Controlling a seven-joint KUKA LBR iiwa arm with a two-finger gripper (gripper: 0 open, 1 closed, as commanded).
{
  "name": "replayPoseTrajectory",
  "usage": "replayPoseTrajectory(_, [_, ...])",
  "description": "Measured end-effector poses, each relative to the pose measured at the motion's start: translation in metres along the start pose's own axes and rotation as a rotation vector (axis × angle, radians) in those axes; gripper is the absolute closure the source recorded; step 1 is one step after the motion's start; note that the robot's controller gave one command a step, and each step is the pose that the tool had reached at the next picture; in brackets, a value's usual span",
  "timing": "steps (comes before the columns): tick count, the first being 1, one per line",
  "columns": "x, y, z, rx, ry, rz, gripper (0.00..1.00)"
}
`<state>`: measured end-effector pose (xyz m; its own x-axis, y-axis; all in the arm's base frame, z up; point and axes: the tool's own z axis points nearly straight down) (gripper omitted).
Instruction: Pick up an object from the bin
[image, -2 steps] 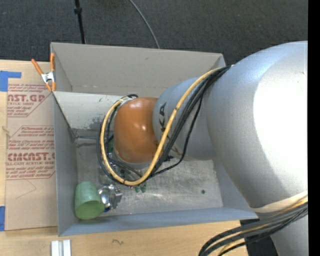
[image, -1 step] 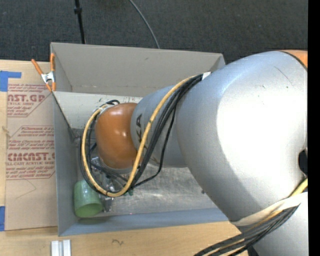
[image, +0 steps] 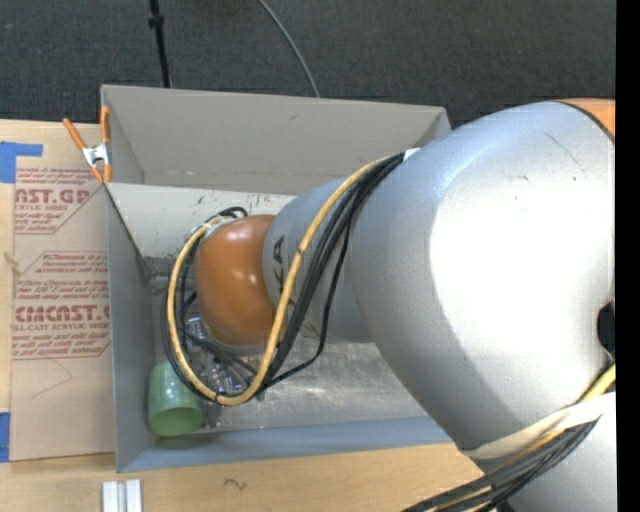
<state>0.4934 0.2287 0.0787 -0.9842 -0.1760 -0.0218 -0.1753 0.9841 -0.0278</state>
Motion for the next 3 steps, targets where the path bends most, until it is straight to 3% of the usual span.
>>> replayPoseTrajectory(1, [0.001,0.0,-0.001,0.001,0.008,-0.001,1.0])
replayPoseTrajectory(2, [-0.002,-0.003,-0.053,-0.027,0.016,0.002,1.0])
replayPoseTrajectory(3, [-0.005,-0.004,-0.115,-0.029,0.014,0.001,1.0])
